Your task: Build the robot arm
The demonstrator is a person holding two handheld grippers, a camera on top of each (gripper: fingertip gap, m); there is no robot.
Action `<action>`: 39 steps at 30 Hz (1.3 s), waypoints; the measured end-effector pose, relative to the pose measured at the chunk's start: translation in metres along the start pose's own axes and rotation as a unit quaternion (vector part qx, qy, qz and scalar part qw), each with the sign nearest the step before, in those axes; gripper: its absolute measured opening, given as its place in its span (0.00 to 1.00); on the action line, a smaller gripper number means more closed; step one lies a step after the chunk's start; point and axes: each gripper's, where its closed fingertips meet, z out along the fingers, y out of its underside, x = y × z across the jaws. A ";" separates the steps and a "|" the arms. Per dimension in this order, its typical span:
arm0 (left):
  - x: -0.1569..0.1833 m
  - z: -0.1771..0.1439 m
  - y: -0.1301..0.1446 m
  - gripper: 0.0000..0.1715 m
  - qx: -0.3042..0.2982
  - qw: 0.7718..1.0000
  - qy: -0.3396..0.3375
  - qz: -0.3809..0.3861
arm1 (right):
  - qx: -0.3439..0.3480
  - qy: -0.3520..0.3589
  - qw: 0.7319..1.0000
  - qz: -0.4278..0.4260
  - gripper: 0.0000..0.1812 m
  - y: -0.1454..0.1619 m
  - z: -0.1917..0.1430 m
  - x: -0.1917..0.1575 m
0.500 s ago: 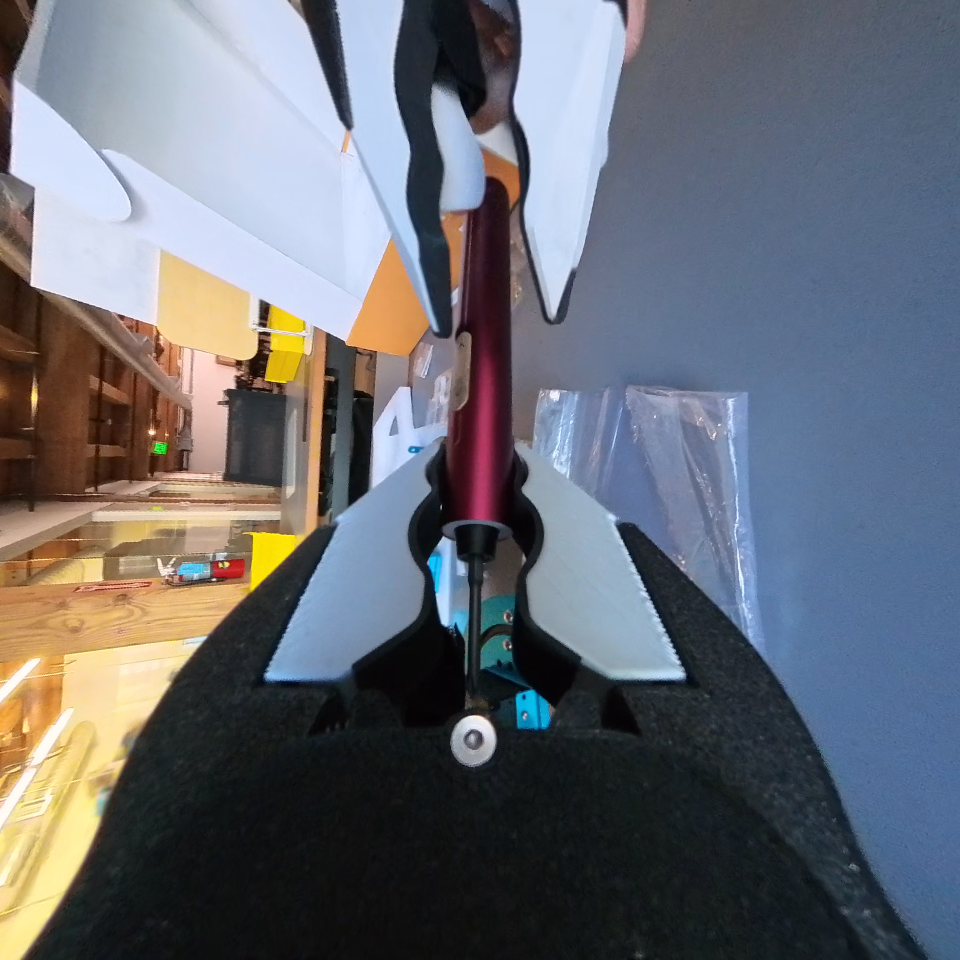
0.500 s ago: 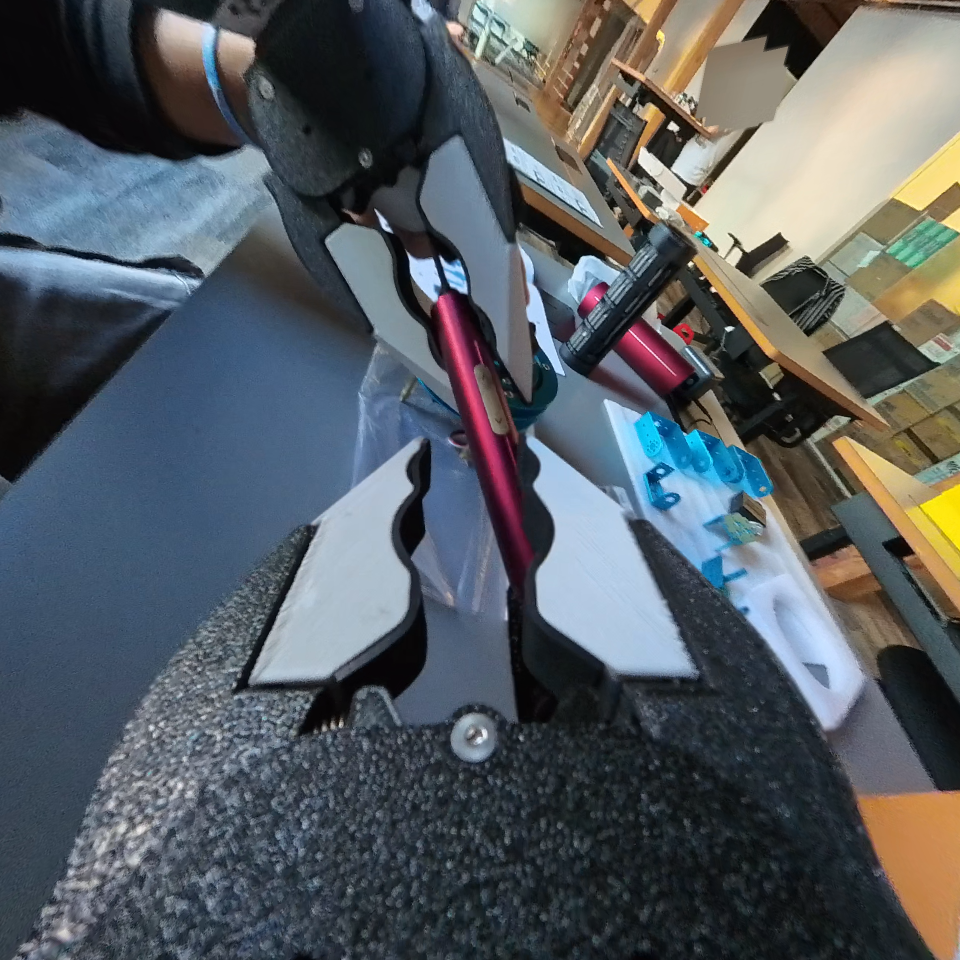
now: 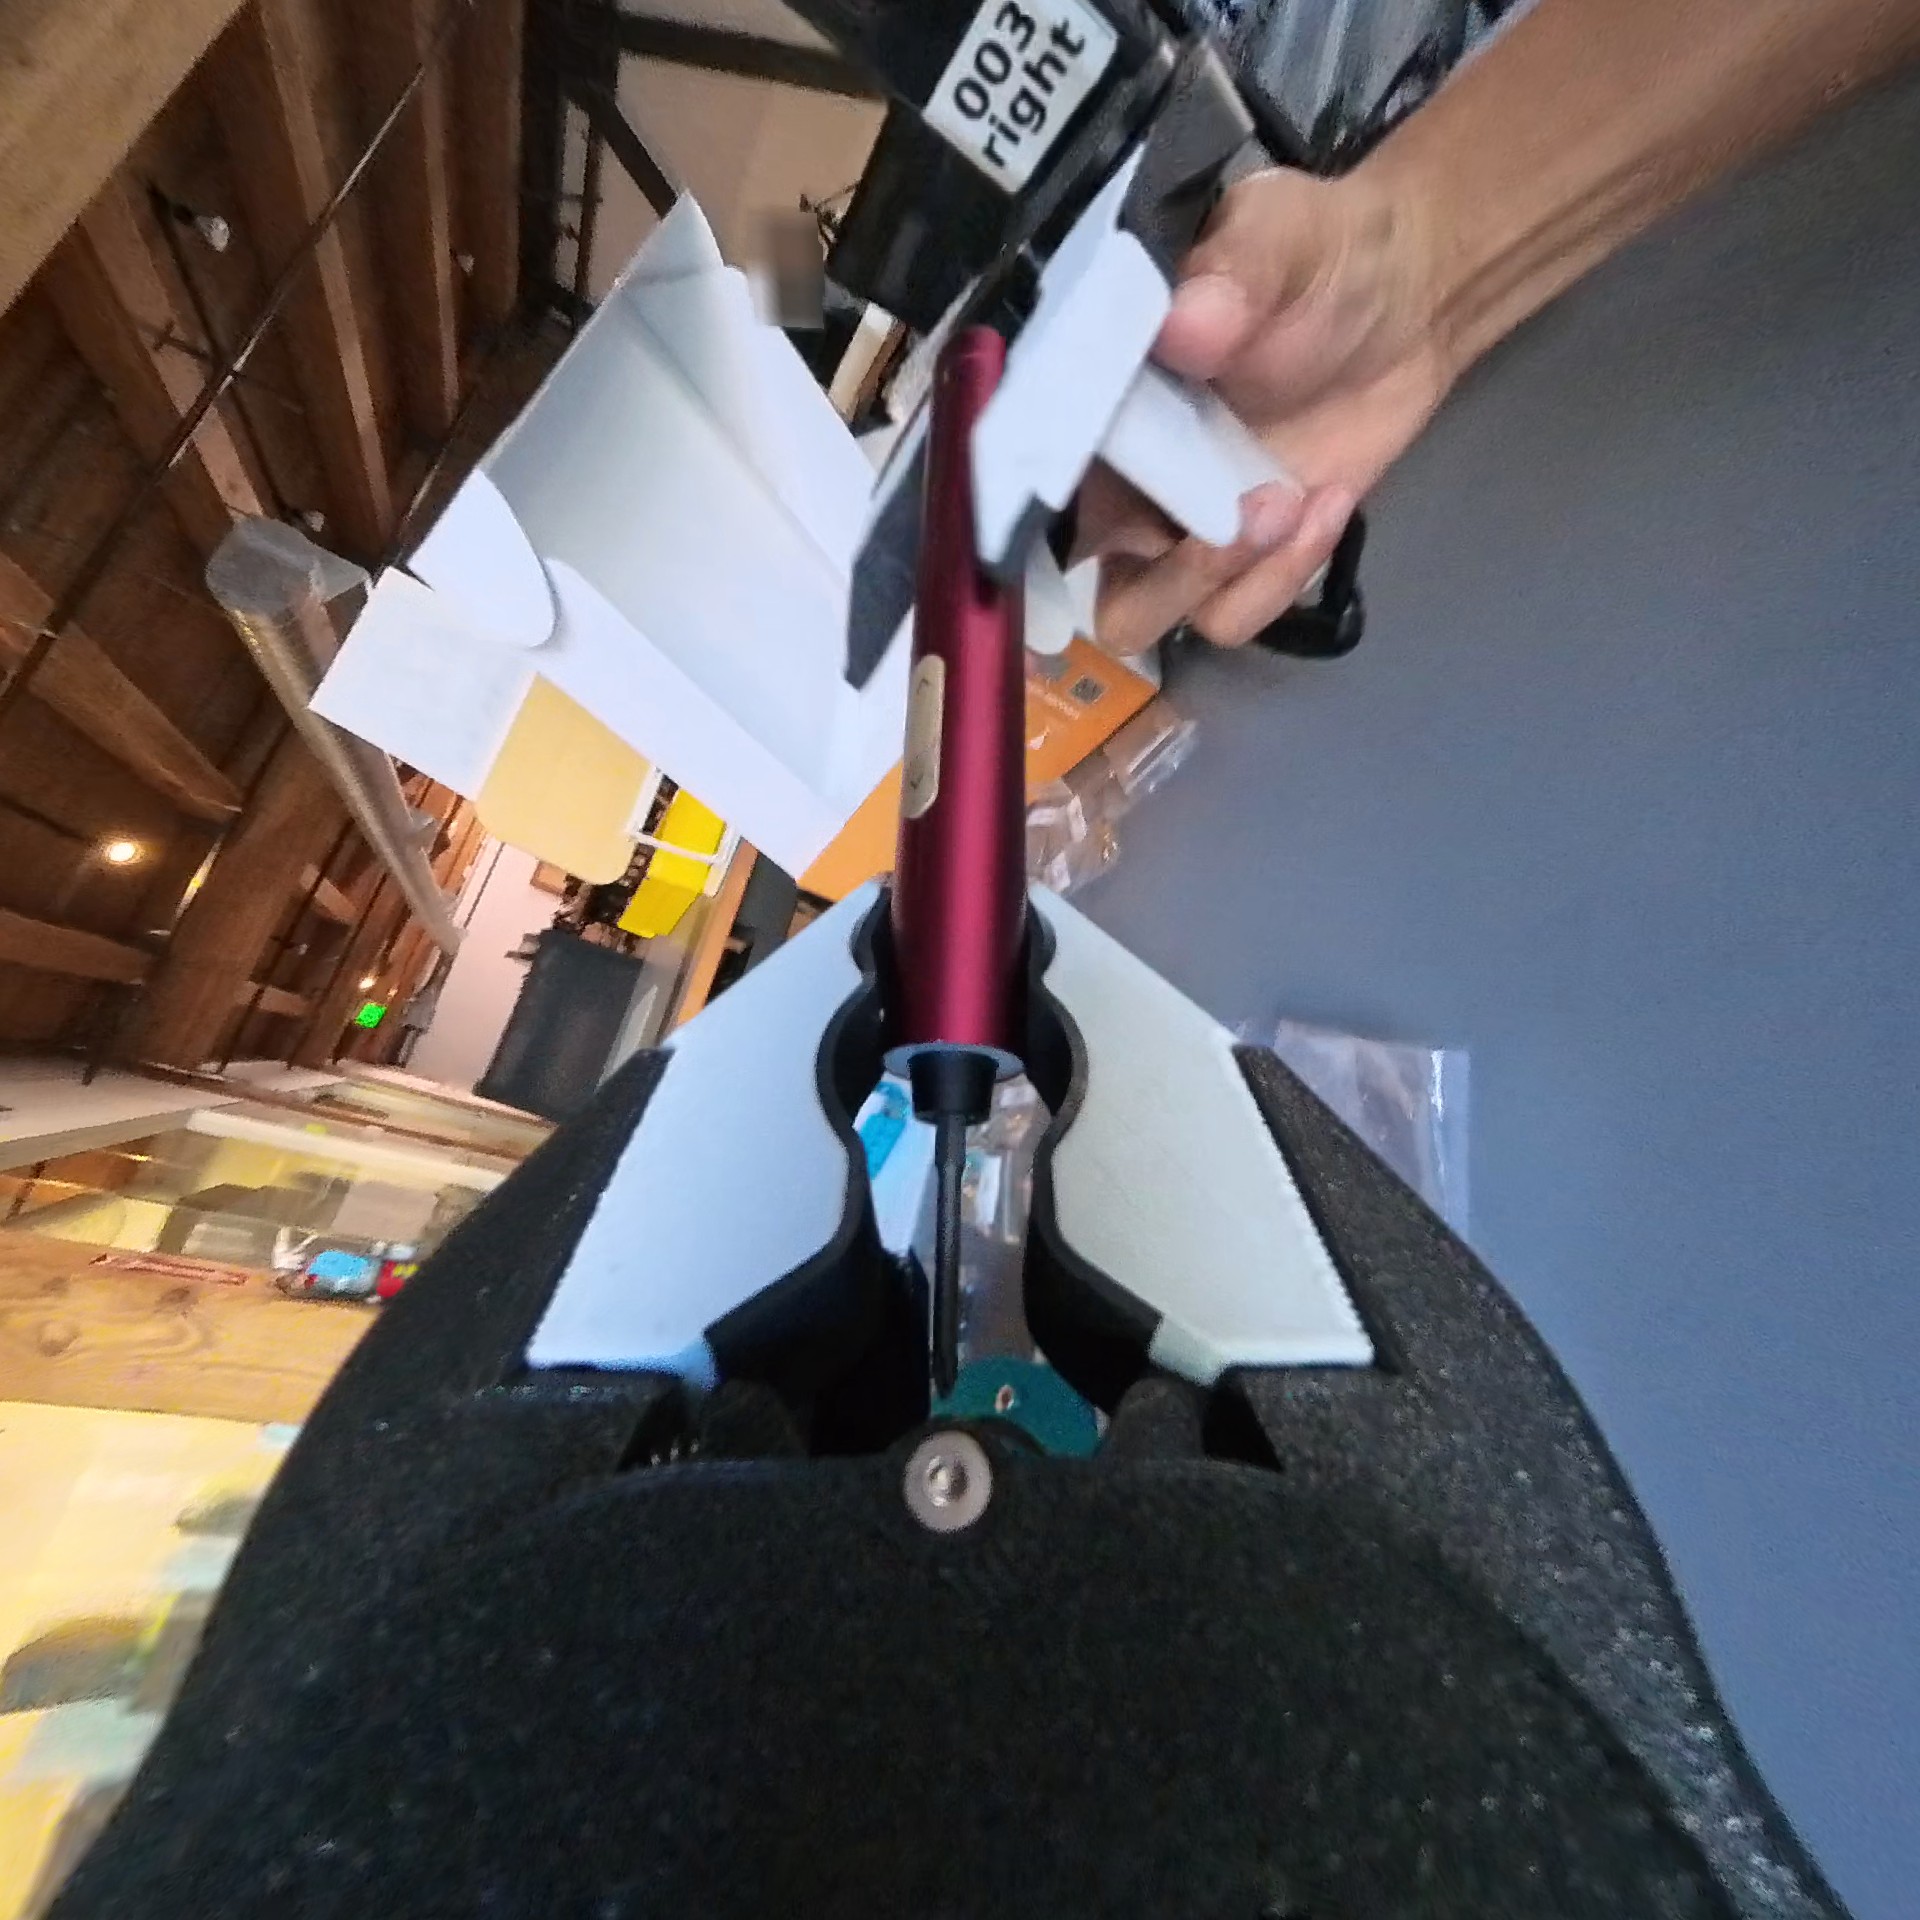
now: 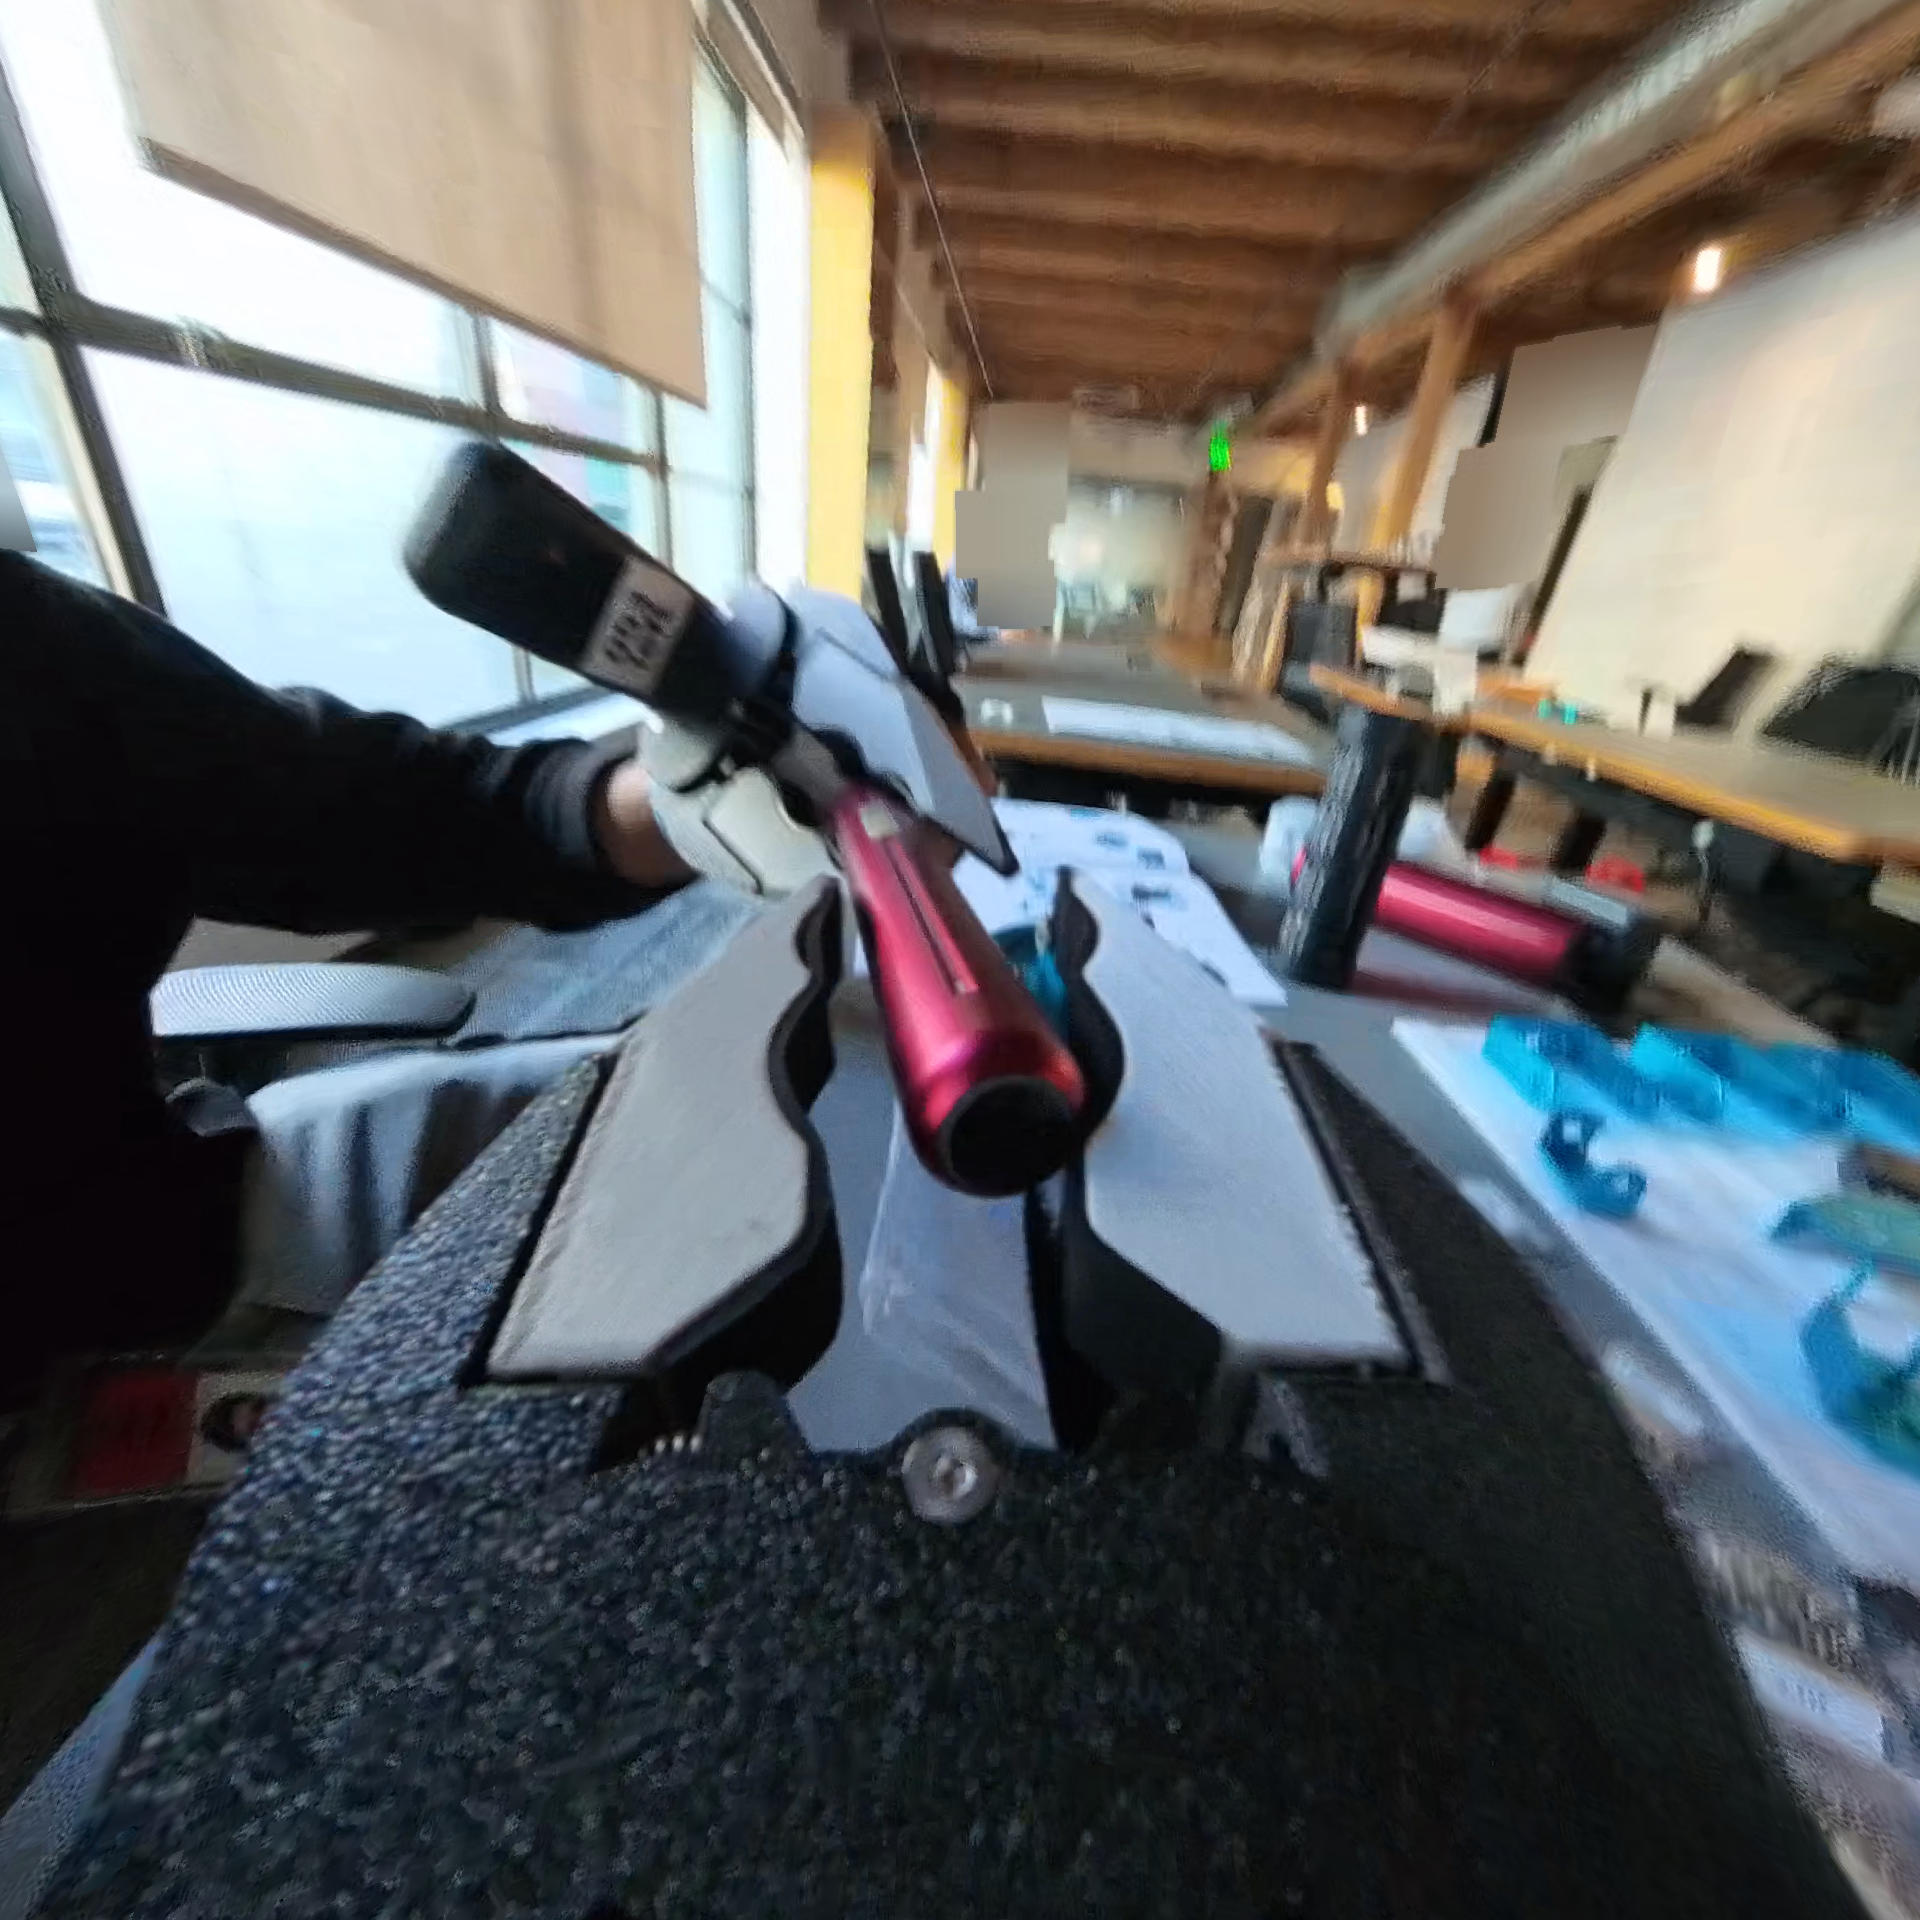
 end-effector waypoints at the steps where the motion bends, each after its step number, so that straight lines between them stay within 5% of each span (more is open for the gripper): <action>1: 0.001 0.002 -0.002 0.12 0.007 1.000 0.006 -0.012 | 0.022 -0.003 1.000 -0.002 0.18 -0.009 -0.002 -0.002; 11: 0.012 0.014 -0.020 0.12 0.055 0.997 0.037 -0.029 | -0.003 -0.048 0.999 -0.006 0.14 -0.003 0.008 -0.029; 22: 0.011 0.012 -0.006 0.12 0.002 0.998 0.046 0.037 | -0.050 -0.041 0.997 -0.032 0.16 0.013 0.010 -0.030; 39: 0.021 0.004 0.004 0.12 -0.004 0.998 0.070 0.009 | -0.070 -0.036 0.995 -0.059 0.17 0.023 0.014 -0.031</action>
